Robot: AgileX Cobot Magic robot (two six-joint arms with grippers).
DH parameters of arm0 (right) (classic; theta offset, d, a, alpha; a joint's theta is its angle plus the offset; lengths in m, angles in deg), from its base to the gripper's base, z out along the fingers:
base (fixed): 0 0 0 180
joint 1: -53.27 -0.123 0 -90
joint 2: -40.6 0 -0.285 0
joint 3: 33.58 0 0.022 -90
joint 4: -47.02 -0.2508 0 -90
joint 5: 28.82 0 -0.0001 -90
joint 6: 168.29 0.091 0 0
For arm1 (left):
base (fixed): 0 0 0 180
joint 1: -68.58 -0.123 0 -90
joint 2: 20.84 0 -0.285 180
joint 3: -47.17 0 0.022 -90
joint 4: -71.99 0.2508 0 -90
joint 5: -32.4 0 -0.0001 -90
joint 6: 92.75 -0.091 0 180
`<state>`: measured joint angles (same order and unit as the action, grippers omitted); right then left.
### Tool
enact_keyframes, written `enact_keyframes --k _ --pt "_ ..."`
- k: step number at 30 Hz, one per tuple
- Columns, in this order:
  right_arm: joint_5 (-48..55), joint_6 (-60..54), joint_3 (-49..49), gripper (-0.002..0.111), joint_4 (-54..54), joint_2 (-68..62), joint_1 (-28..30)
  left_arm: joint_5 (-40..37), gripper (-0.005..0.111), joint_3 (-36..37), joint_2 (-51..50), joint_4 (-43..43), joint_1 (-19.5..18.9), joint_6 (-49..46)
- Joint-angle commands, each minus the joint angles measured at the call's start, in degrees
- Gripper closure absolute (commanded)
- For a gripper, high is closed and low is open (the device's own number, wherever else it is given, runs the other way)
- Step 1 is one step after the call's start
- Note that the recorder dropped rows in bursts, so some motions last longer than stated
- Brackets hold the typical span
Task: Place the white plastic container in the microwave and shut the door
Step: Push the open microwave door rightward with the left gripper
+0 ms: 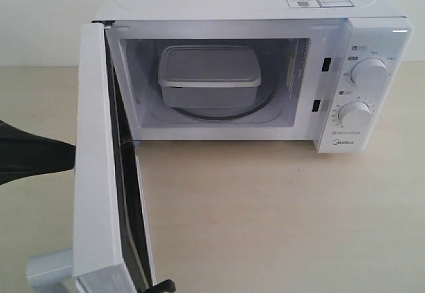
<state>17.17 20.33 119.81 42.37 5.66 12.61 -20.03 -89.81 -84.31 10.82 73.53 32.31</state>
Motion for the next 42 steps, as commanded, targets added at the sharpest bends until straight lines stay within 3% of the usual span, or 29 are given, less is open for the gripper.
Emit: enact_keyframes --k 1,8,17,23,42 --pt "0.80 0.09 0.30 0.108 0.74 0.15 0.13 2.32 0.102 -0.32 -2.08 -1.11 3.58 -0.59" --pt "1.42 0.09 0.30 0.108 1.00 0.15 0.13 5.01 0.102 -2.48 -4.30 -1.35 9.44 -0.59" --pt "2.87 0.09 0.30 0.108 3.40 0.15 0.13 7.75 0.102 -3.16 -5.60 -1.40 10.67 -0.35" --pt "2.87 0.09 0.30 0.108 3.52 0.15 0.13 11.15 0.102 -4.75 -11.20 -1.92 15.40 -2.33" --pt "3.13 0.89 0.30 0.108 5.29 0.15 0.13 11.75 0.102 -13.46 -19.70 -3.48 15.76 -2.52"
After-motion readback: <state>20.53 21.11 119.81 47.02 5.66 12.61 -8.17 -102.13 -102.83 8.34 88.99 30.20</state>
